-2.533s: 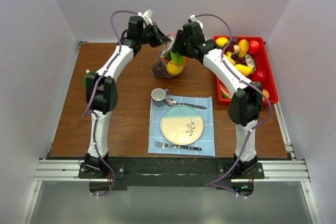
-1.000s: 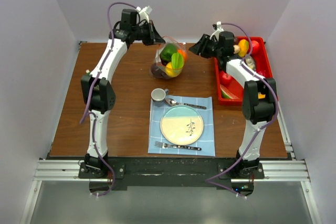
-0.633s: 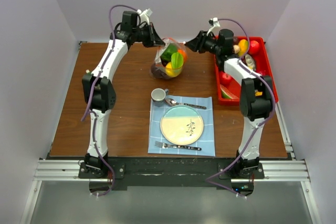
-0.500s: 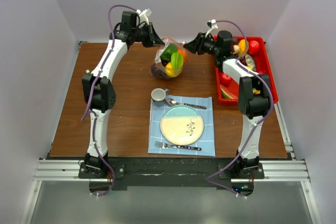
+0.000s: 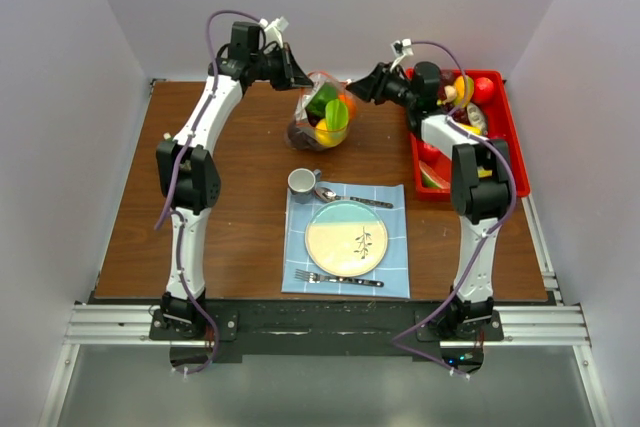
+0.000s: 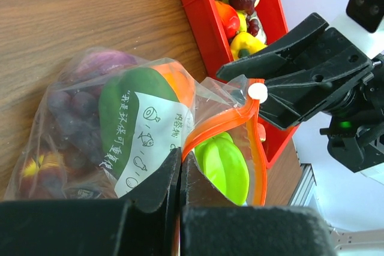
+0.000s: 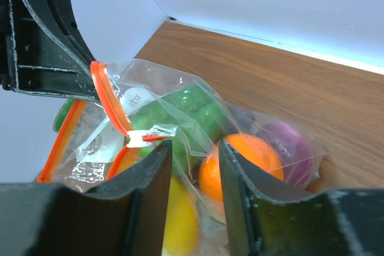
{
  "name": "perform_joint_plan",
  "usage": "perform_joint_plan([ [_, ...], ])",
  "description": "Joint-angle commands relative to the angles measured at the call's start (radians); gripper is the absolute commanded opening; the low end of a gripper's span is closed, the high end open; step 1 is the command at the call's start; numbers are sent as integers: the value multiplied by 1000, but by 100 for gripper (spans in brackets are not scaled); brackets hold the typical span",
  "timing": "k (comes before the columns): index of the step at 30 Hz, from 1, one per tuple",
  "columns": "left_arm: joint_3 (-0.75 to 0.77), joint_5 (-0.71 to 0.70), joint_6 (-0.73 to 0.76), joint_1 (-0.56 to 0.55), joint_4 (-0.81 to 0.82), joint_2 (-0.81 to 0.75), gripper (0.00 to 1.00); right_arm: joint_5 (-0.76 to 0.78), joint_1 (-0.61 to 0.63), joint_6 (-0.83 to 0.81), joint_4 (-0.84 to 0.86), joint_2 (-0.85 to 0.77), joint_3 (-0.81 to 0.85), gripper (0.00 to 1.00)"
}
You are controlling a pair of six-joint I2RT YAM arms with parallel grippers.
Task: Place the food in the zip-top bag and seal the zipper
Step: Adjust the zipper food storage bag at the center of the board.
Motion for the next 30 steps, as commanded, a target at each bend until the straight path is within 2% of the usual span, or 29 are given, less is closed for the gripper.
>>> perform_joint_plan([
  [1,-13,17,-27,7,48,-34,0,-15,9,35,95,-24,-31,35],
  [2,-18,17,-28,7,49,-38,0,-11,11,37,97,-30,-37,24],
  [5,-22,12,-28,1,54,-44,0,9,14,29,100,-68,-79,6],
  [7,-24,6,-25,-1,54,-50,0,44,14,14,97,-99,-132,0],
  [15,-6,-36,11,-1,42,-61,0,165,47,-55,95,-381,-384,0],
  [19,-7,-36,24,-2,46,-61,0,268,107,-115,-65,-491,-442,0],
  [20,-9,-43,30,-4,46,-64,0,372,123,-130,-118,-508,-435,0],
  [21,-13,-46,33,-10,49,-69,0,441,158,-171,-261,-527,-413,5],
  [22,-25,-48,35,-13,52,-72,0,489,175,-187,-325,-524,-351,13],
  [23,-35,-46,38,-17,59,-81,0,532,189,-192,-378,-521,-318,33],
  [26,-48,-51,48,-42,75,-89,0,679,235,-167,-552,-487,-183,51],
  [30,-58,-62,50,-67,77,-95,0,831,247,-50,-722,-398,-27,58],
])
